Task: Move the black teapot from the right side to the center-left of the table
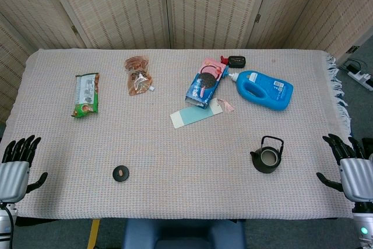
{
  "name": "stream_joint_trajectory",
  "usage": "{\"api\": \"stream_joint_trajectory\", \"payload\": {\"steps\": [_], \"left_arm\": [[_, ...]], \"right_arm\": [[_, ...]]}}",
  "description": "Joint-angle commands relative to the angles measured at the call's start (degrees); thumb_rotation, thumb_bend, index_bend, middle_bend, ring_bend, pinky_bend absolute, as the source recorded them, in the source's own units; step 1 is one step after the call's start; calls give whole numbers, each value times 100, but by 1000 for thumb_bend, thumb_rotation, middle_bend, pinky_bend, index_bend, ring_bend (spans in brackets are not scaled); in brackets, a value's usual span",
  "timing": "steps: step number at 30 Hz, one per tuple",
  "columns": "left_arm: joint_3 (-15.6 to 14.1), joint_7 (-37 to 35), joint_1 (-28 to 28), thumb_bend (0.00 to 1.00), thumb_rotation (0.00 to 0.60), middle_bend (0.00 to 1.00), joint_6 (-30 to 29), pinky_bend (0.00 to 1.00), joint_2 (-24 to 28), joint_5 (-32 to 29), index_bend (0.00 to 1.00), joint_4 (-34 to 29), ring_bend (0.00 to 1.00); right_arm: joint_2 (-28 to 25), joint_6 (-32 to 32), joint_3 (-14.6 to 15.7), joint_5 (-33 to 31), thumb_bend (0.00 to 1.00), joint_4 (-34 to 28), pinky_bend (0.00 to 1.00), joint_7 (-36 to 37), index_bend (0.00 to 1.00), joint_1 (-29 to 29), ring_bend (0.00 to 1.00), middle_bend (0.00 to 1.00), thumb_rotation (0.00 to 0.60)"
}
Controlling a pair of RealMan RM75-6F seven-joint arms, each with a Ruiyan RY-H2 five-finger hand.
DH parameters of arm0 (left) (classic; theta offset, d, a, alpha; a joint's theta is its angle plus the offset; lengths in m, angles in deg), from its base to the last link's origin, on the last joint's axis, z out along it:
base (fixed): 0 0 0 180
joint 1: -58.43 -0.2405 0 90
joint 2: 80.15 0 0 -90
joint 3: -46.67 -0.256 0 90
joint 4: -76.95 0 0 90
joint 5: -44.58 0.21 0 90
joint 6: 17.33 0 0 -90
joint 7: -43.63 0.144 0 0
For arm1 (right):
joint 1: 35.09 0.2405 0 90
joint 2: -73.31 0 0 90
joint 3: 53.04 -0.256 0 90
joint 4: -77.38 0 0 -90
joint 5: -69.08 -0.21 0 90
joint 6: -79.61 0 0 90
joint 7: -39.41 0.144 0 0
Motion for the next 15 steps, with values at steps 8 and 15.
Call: {"api": "stream_joint_trajectory", "payload": {"steps": [8,15], "left_arm": [[-15,40,19,248,600,0,7,0,-18,13,24,-35,0],[-23,26,20,248,600,0,-10,0,-11,31,24,-36,0]], "right_arm": [[-59,-105,19,-12,181,-25,91,93,144,32,272,183,600],[-136,-321,11,-76,182,-122,91,70,144,133,274,185,600]]}}
